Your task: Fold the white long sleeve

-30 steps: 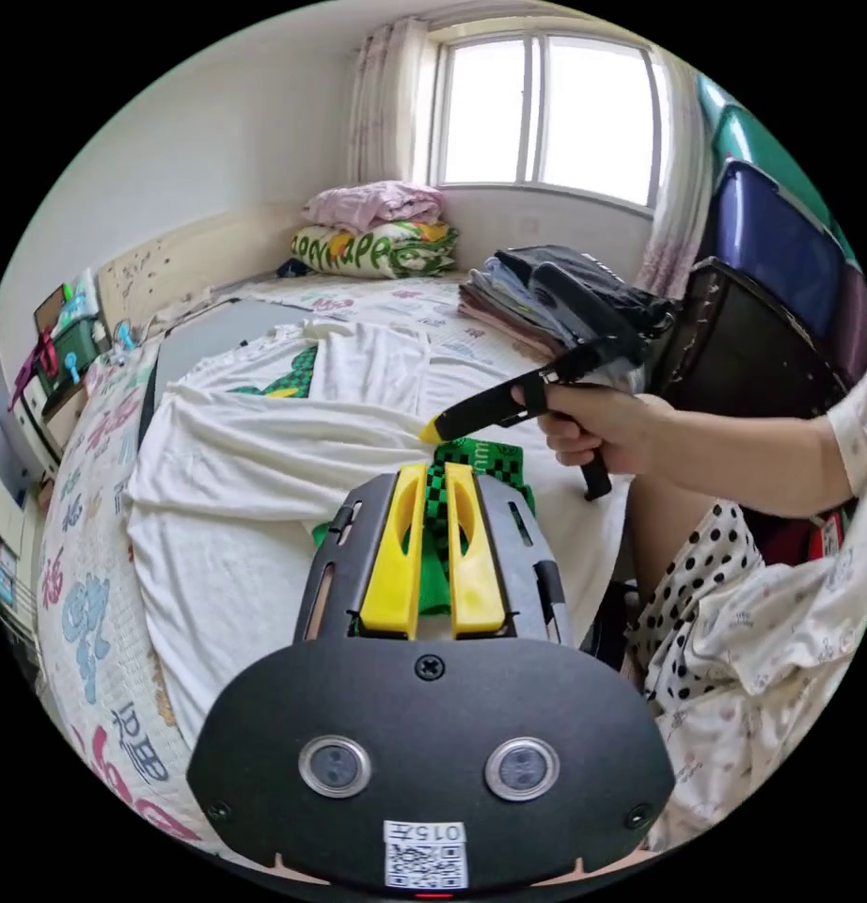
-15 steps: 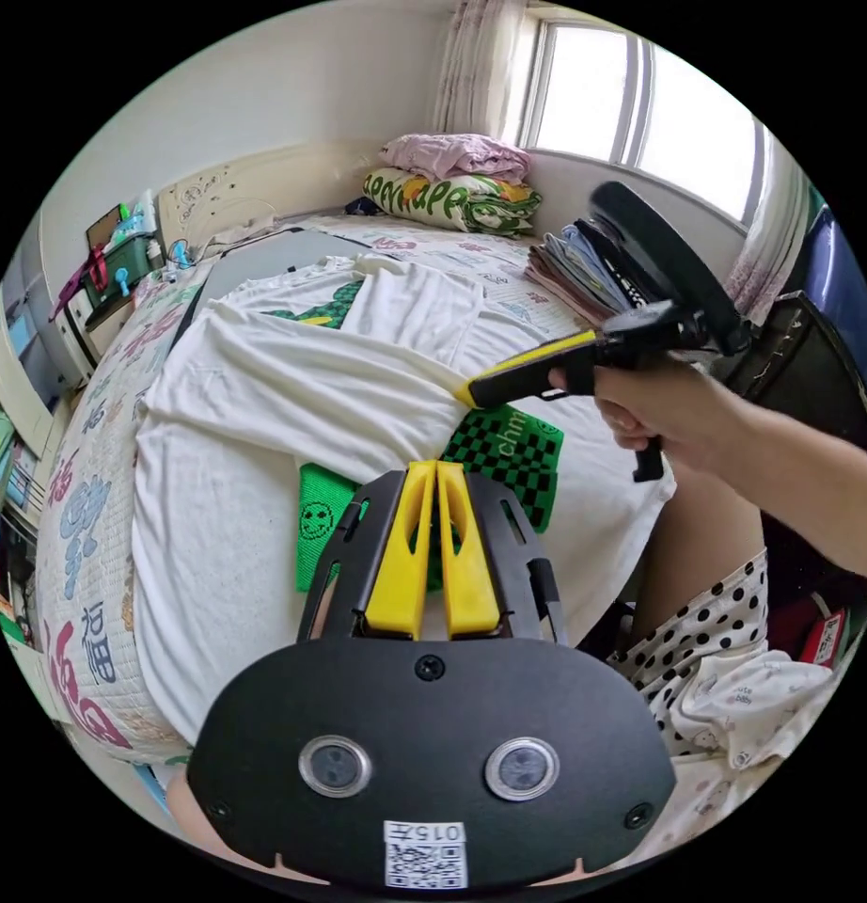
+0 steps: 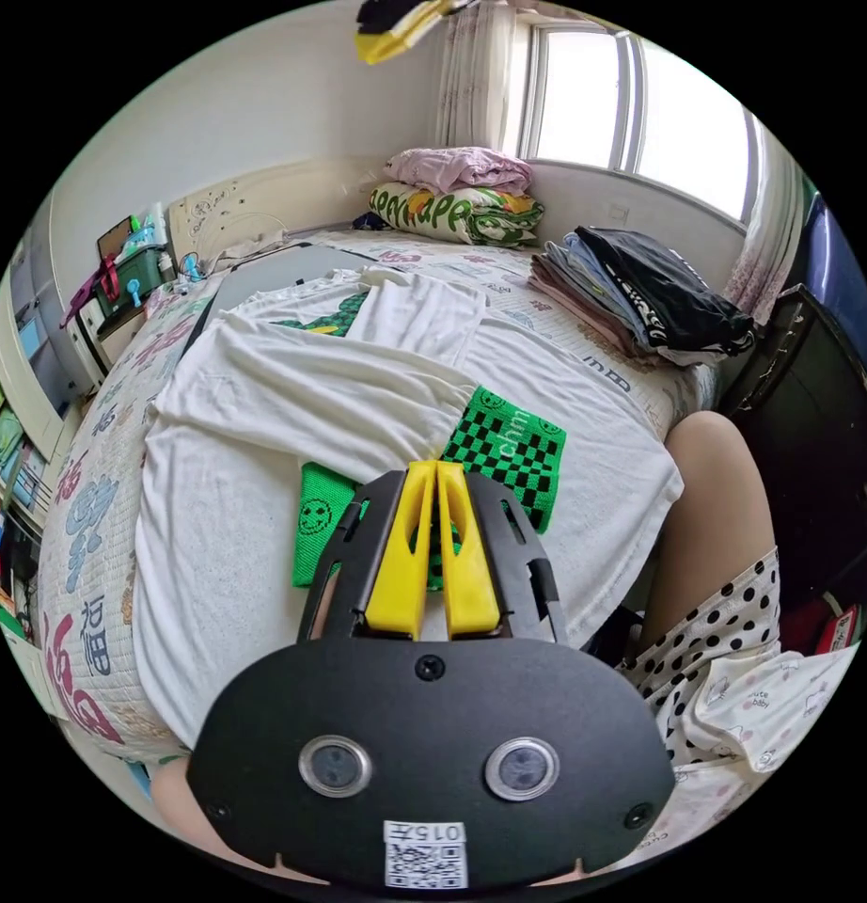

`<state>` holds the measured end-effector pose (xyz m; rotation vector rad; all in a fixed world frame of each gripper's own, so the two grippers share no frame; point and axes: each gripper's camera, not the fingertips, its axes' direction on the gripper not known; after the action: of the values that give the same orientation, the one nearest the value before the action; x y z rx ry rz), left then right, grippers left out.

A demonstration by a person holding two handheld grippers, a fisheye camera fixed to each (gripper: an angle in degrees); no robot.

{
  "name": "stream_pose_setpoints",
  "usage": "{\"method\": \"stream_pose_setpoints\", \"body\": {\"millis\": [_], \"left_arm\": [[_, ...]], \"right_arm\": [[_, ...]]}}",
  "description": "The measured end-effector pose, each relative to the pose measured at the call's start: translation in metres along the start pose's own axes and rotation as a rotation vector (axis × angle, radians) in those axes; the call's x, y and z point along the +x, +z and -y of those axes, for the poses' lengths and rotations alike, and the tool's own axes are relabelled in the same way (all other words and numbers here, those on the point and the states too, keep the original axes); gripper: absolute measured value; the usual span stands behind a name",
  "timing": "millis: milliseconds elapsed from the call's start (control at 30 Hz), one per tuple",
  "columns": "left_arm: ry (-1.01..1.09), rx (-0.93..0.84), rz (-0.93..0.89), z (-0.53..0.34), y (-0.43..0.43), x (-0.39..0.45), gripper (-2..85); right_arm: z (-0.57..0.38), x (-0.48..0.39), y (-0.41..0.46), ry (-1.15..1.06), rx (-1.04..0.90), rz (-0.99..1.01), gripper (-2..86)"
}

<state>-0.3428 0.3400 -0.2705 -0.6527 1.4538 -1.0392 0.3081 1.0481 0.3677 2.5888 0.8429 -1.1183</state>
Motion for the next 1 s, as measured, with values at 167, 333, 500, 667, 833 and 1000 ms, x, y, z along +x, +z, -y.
{"method": "stream_pose_setpoints", "body": {"millis": [167,333,500,667,833,1000], "left_arm": [[0.02,0.01,-0.011,-0.015,0.002,-0.02,-0.7],[0.02,0.051,-0.076,-0.023,-0.002,-0.051,0.9],[-0.022,0.115,-0.336,-0.018,-0.02,-0.121,5.3],[-0.101,0.225,-0.222,0.031,-0.053,-0.245,6.9],[-0.098,0.113,0.023,0.109,0.015,-0.359,6.4],[-0.122,0.053,0.095,0.182,0.103,-0.439,6.7]], "right_arm": [[0.028,-0.026,-0.064,0.007,0.131,-0.083,-0.2],[0.047,-0.015,-0.05,0.032,0.11,-0.085,0.3],[0.057,0.021,0.013,0.071,0.044,-0.039,1.3],[0.068,0.076,0.11,0.104,-0.105,0.036,3.9],[0.082,0.131,0.16,0.217,-0.072,0.13,7.7],[0.092,0.183,0.176,0.428,0.107,0.222,9.1]]}}
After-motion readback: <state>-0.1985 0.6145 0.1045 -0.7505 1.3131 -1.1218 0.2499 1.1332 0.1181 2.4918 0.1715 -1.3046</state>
